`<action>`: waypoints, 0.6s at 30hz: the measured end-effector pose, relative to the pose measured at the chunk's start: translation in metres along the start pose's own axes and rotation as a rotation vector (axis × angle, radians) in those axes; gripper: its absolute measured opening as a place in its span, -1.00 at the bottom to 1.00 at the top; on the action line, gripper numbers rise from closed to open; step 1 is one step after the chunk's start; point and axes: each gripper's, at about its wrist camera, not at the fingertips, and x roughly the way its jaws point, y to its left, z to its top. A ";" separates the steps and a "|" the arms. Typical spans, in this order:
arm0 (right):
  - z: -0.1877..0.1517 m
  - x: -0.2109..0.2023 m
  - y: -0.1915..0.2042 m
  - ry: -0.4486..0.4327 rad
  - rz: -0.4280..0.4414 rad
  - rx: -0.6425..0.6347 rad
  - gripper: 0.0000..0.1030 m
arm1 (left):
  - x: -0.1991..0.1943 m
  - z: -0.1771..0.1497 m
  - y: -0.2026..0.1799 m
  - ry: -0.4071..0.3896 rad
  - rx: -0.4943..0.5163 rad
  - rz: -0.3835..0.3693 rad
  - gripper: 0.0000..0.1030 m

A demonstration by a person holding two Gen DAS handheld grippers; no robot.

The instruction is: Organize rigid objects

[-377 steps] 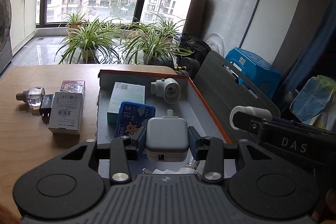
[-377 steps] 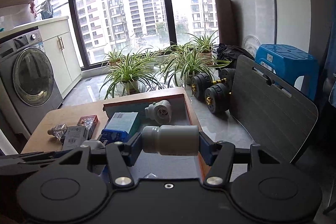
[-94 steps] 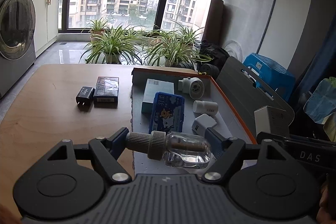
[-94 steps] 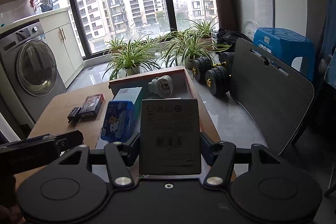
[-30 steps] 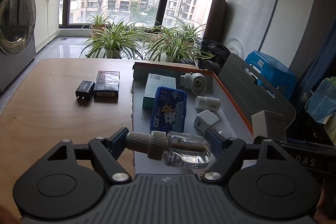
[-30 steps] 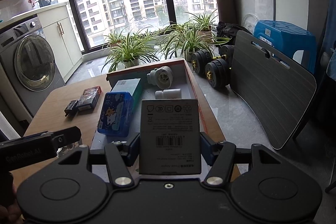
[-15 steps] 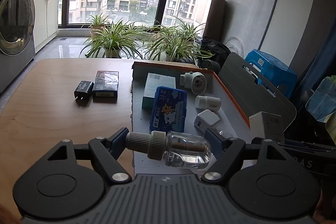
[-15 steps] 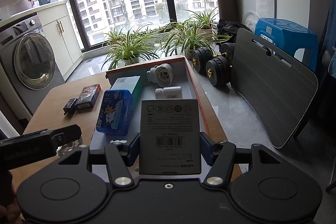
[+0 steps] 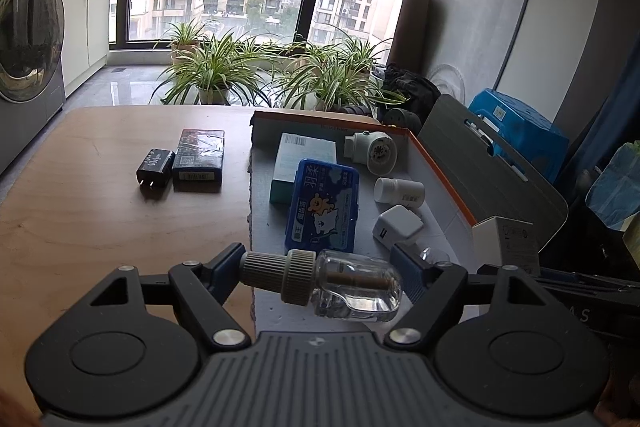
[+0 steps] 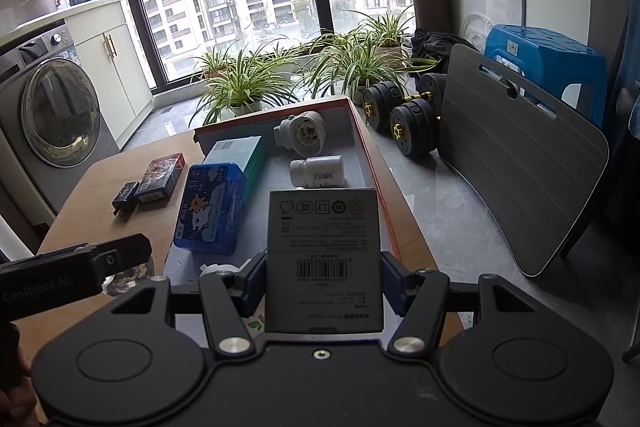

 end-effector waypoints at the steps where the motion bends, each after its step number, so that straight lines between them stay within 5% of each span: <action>1: 0.000 0.001 0.000 0.001 0.000 0.001 0.37 | 0.001 0.001 0.000 0.001 0.000 0.000 0.57; 18: 0.008 0.010 -0.003 0.004 0.006 0.006 0.37 | 0.015 0.012 -0.004 0.002 0.017 -0.007 0.57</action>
